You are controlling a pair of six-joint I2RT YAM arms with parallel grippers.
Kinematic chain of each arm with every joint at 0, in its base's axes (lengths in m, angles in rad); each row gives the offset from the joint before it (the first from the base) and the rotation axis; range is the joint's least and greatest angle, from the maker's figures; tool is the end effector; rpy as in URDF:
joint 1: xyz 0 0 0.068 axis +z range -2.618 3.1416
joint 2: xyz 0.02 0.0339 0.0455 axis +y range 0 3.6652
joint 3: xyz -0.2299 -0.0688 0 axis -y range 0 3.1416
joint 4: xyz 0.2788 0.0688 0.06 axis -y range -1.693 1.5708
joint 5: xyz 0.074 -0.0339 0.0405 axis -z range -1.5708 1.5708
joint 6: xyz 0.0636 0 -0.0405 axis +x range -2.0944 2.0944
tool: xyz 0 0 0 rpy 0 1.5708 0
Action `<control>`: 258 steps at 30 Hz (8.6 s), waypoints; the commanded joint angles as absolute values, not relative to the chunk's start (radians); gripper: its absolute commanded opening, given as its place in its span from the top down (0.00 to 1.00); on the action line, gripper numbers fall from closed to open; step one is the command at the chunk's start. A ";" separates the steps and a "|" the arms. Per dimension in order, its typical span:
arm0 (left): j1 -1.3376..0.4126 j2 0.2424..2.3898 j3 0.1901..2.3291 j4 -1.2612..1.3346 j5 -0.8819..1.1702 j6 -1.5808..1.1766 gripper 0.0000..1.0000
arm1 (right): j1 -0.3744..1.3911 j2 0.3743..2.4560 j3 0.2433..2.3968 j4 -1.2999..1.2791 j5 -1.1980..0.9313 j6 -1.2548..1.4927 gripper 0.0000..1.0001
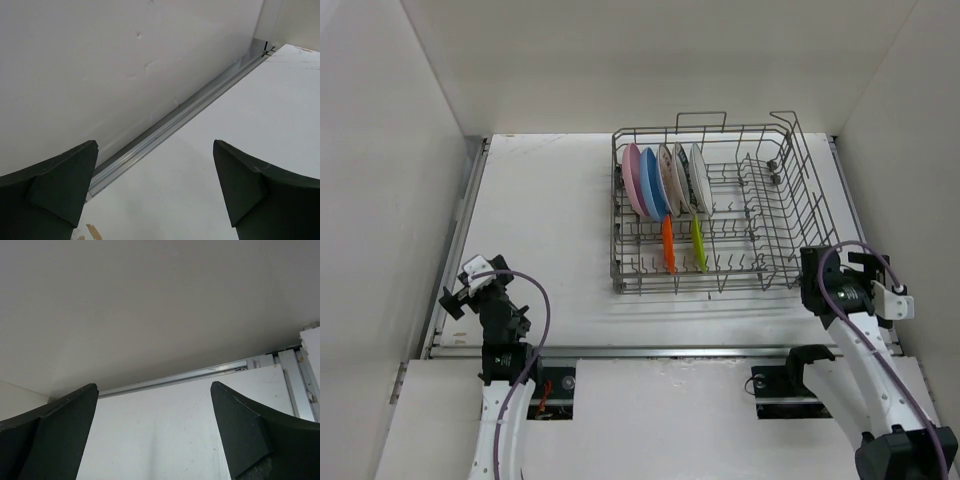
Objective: Unload the plates from the dish rack
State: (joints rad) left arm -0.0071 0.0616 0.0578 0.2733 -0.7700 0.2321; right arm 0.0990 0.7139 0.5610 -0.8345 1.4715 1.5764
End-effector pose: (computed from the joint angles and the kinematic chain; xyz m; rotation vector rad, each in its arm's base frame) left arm 0.1852 0.0430 0.2185 -0.5103 1.3173 0.6860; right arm 0.1806 -0.0457 0.2139 1.4272 0.9081 -0.6247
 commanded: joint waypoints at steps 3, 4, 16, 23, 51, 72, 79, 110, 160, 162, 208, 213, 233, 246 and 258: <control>-0.015 0.064 0.035 0.336 -0.779 0.244 0.01 | 0.097 0.709 0.725 -0.957 1.639 1.609 0.00; -0.015 0.064 0.035 0.336 -0.779 0.244 0.01 | 0.097 0.709 0.791 -0.972 1.609 1.609 0.00; -0.015 0.012 0.606 -0.315 -0.008 0.520 0.01 | 0.097 0.658 1.083 -0.394 0.803 0.355 0.00; -0.015 0.662 1.112 -0.626 0.048 0.617 0.01 | 0.097 0.724 1.089 -0.273 0.379 0.186 0.00; -0.462 1.947 2.272 -0.833 0.090 0.025 0.22 | 0.117 1.357 1.457 -0.532 0.618 0.233 0.00; -0.534 2.143 2.312 -0.905 -0.298 0.020 0.46 | 0.117 1.355 1.367 -0.505 0.604 0.244 0.00; -0.534 2.184 2.321 -0.905 -0.273 -0.009 0.46 | 0.117 1.453 1.422 -0.546 0.698 0.244 0.00; -0.543 1.996 2.451 -0.856 -0.296 -0.005 1.00 | 0.117 1.621 1.558 -0.626 0.676 0.244 0.00; 0.247 1.980 1.899 -0.853 0.673 0.054 1.00 | 0.494 1.695 1.901 -0.526 -0.137 0.089 0.27; 0.284 2.025 1.890 -0.830 0.712 0.025 1.00 | 0.494 1.706 1.901 -0.544 -0.127 0.098 0.35; 0.184 1.970 2.144 -0.926 0.472 0.086 0.02 | 0.563 1.433 1.537 -0.810 0.135 0.316 1.00; 0.043 1.959 2.230 -1.094 0.462 0.192 0.02 | 0.563 1.391 1.635 -0.850 0.261 0.327 1.00; -0.328 1.931 2.212 -1.160 0.307 0.285 0.01 | 1.011 1.258 1.700 -1.275 -0.069 0.586 1.00; -0.328 1.711 2.212 -1.327 0.049 0.258 0.01 | 1.391 1.290 1.391 -1.385 0.096 0.842 1.00; -0.328 1.634 2.166 -1.390 -0.103 0.272 0.01 | 1.422 1.705 1.520 -1.385 0.523 1.003 1.00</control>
